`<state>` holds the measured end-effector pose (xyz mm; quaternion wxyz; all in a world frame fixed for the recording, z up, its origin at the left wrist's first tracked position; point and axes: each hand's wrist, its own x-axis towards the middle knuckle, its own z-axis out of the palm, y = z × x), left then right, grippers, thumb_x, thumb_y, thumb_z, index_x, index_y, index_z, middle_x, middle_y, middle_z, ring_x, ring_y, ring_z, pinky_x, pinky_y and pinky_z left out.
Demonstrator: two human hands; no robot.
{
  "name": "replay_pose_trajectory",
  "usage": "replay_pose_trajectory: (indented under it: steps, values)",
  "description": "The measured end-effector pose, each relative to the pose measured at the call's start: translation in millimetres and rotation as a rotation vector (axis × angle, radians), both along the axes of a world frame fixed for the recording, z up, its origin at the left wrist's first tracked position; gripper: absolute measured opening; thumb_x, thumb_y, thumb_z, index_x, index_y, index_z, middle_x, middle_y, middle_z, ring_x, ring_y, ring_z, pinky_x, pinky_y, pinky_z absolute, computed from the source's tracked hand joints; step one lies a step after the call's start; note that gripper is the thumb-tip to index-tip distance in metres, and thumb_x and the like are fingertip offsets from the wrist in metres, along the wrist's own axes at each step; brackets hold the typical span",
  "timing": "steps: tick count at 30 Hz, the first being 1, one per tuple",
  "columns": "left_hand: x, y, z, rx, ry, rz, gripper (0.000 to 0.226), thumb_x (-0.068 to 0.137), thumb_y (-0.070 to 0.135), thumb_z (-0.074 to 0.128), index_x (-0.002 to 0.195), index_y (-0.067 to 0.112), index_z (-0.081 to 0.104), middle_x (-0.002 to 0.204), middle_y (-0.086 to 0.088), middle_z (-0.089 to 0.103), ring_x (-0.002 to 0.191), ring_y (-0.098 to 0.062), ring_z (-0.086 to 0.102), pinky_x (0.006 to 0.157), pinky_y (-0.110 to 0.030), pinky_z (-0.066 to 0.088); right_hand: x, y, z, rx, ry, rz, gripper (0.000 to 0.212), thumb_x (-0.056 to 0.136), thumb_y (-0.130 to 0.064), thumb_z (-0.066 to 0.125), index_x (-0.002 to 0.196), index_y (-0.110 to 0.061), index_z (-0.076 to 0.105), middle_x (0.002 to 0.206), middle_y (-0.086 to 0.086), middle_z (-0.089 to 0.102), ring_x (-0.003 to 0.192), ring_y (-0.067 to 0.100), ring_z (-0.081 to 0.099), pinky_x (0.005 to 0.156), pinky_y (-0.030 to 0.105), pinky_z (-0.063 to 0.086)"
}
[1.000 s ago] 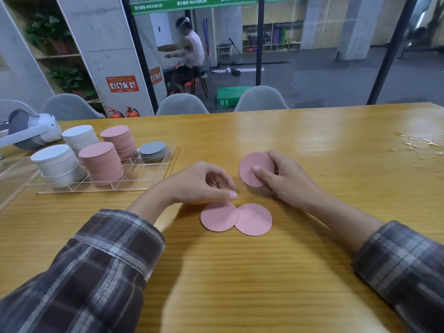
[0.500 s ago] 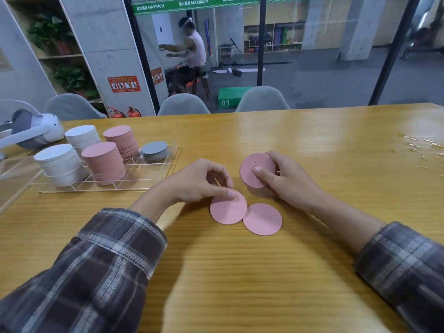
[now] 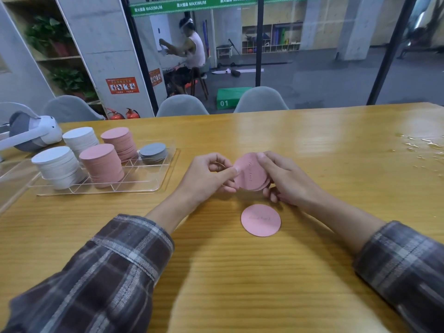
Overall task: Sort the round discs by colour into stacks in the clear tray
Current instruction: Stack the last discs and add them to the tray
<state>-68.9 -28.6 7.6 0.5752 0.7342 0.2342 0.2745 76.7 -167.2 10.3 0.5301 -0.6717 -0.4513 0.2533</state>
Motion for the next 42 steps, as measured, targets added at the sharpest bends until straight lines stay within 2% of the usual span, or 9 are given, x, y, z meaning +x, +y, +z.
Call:
replay_pose_trajectory:
  steps: [3,6,14,21,25,31,35,38,42]
  values:
    - [2,-4,-3,-0.033,-0.010,0.016,0.016,0.091,0.010,0.079,0.093,0.000,0.066,0.077,-0.010,0.068,0.066,-0.022,0.074,0.060,-0.029,0.062,3,3,-4,0.010,-0.065,0.019,0.021,0.104,-0.036,0.055,0.117,-0.021,0.062,0.071,0.004,0.063,0.053,0.015,0.057,0.043,0.025,0.045]
    - [3,-5,-4,-0.017,-0.012,0.021,0.020,0.090,0.013,0.081,0.093,0.001,0.065,0.084,-0.010,0.067,0.068,-0.024,0.075,0.060,-0.030,0.062,4,4,-7,0.029,-0.096,0.020,0.023,0.100,-0.028,0.063,0.121,-0.020,0.061,0.080,0.004,0.066,0.054,0.014,0.057,0.045,0.026,0.047]
    - [2,-3,-7,0.085,-0.023,0.052,0.022,0.087,0.015,0.084,0.103,0.009,0.069,0.095,-0.012,0.073,0.077,-0.029,0.078,0.076,-0.043,0.065,11,5,-11,0.047,-0.154,-0.008,0.019,0.102,-0.025,0.061,0.118,-0.018,0.060,0.080,0.004,0.066,0.055,0.015,0.057,0.051,0.031,0.050]
    - [2,-7,-6,0.140,-0.059,0.064,0.023,0.088,0.010,0.082,0.107,0.014,0.070,0.099,-0.012,0.074,0.078,-0.027,0.079,0.077,-0.039,0.064,12,6,-11,0.051,-0.179,-0.041,0.011,0.102,-0.028,0.061,0.105,-0.017,0.059,0.074,0.005,0.063,0.051,0.014,0.056,0.049,0.032,0.048]
    - [2,-7,-8,0.216,-0.070,0.054,0.025,0.088,0.012,0.083,0.110,0.020,0.075,0.094,-0.012,0.075,0.076,-0.024,0.079,0.078,-0.038,0.064,13,5,-11,0.036,-0.190,-0.046,0.013,0.102,-0.031,0.061,0.106,-0.018,0.060,0.071,0.007,0.065,0.049,0.014,0.058,0.046,0.027,0.046]
    - [1,-10,-7,0.242,-0.060,0.033,0.019,0.090,0.013,0.081,0.108,0.019,0.078,0.088,-0.009,0.077,0.077,-0.024,0.078,0.077,-0.037,0.064,13,-2,-7,0.014,-0.227,-0.049,0.015,0.102,-0.031,0.061,0.106,-0.017,0.061,0.072,0.011,0.069,0.050,0.017,0.063,0.047,0.029,0.050]
    - [0,-13,-6,0.379,0.087,0.054,0.015,0.088,0.029,0.081,0.098,0.028,0.070,0.082,0.001,0.074,0.070,-0.020,0.073,0.070,-0.032,0.059,18,-10,0,0.032,-0.247,-0.090,0.013,0.101,-0.031,0.062,0.101,-0.019,0.060,0.073,0.020,0.065,0.045,0.021,0.056,0.038,0.030,0.042]
    - [-5,-13,-8,0.504,0.252,-0.162,0.019,0.082,0.042,0.086,0.094,0.033,0.074,0.082,0.009,0.071,0.073,-0.011,0.063,0.072,-0.023,0.049,22,-18,-1,-0.002,-0.204,-0.104,0.015,0.103,-0.031,0.059,0.100,-0.017,0.056,0.059,0.017,0.058,0.038,0.022,0.049,0.035,0.023,0.035]
    - [-9,-12,-6,0.624,0.335,-0.352,0.035,0.073,0.055,0.089,0.105,0.046,0.078,0.097,0.012,0.061,0.086,-0.010,0.055,0.078,-0.015,0.043,24,-27,-1,-0.004,-0.164,-0.111,0.014,0.104,-0.032,0.057,0.100,-0.018,0.053,0.053,0.007,0.058,0.039,0.020,0.049,0.036,0.023,0.037]
